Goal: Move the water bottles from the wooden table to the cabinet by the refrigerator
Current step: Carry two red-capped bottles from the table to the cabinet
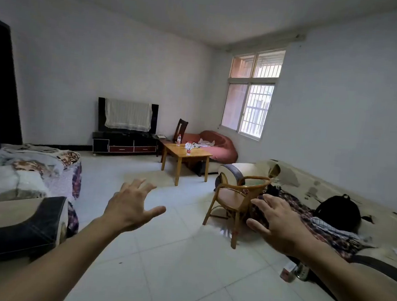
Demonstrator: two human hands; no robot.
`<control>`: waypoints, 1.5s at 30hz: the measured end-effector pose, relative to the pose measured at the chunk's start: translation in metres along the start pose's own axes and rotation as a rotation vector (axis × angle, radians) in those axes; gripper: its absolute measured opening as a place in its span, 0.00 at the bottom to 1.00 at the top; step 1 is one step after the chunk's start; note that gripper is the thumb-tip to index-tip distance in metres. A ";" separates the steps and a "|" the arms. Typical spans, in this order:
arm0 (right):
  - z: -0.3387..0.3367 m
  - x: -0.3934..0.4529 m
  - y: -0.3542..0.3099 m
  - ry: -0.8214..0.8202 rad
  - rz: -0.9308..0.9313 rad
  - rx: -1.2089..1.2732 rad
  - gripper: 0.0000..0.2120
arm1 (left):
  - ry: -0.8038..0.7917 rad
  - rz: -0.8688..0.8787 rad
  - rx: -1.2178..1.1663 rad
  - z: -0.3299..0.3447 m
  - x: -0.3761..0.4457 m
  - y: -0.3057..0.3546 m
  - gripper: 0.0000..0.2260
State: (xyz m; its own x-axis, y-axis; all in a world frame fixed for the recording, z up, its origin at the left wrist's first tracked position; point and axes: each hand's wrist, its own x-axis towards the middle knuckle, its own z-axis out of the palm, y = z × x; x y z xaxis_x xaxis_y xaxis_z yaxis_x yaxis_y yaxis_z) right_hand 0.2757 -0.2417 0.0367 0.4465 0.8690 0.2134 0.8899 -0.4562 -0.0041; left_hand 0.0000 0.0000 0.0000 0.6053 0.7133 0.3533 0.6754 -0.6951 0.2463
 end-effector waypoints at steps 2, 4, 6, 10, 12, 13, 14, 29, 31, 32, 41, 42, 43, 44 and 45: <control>0.004 0.022 0.002 0.024 -0.009 0.014 0.31 | -0.010 -0.023 -0.013 0.009 0.020 -0.008 0.35; 0.008 0.049 0.005 0.046 -0.010 0.027 0.30 | -0.029 -0.022 -0.004 0.020 0.047 -0.014 0.35; 0.018 0.077 0.010 0.071 -0.012 0.038 0.31 | -0.025 -0.016 -0.003 0.032 0.077 -0.014 0.35; 0.040 0.140 0.027 0.073 -0.010 0.058 0.31 | -0.032 0.010 0.029 0.056 0.139 -0.013 0.35; 0.053 0.178 0.037 0.078 -0.007 0.086 0.31 | -0.029 0.008 0.046 0.066 0.173 -0.017 0.36; 0.059 0.198 0.040 0.085 -0.004 0.109 0.31 | -0.026 0.002 0.056 0.069 0.192 -0.019 0.36; 0.064 0.218 0.044 0.082 -0.004 0.122 0.31 | -0.024 -0.007 0.070 0.071 0.212 -0.021 0.37; 0.146 0.485 0.045 -0.001 -0.037 0.134 0.32 | -0.054 -0.084 0.100 0.168 0.436 -0.105 0.34; 0.157 0.523 0.037 -0.009 -0.027 0.135 0.32 | -0.049 -0.084 0.081 0.181 0.469 -0.125 0.34; 0.162 0.541 0.032 -0.012 -0.025 0.128 0.32 | -0.045 -0.084 0.070 0.186 0.486 -0.136 0.34; 0.189 0.704 -0.010 -0.004 -0.002 0.086 0.31 | -0.042 -0.124 -0.021 0.221 0.637 -0.236 0.33; 0.192 0.716 -0.013 -0.001 -0.008 0.086 0.31 | -0.056 -0.126 -0.028 0.226 0.646 -0.241 0.34; 0.198 0.732 -0.015 -0.005 -0.012 0.081 0.31 | -0.074 -0.123 -0.032 0.235 0.659 -0.248 0.34; 0.203 0.749 -0.016 -0.009 -0.016 0.074 0.31 | -0.091 -0.121 -0.027 0.242 0.672 -0.255 0.34; 0.208 0.767 -0.018 -0.011 -0.022 0.069 0.31 | -0.095 -0.112 -0.025 0.249 0.686 -0.260 0.34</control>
State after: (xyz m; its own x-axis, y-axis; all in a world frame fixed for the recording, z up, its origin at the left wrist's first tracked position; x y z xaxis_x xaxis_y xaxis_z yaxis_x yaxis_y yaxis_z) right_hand 0.6213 0.4727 -0.0032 0.4274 0.8809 0.2033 0.9037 -0.4229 -0.0674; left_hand 0.3443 0.6927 -0.0464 0.5651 0.7908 0.2352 0.7309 -0.6121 0.3020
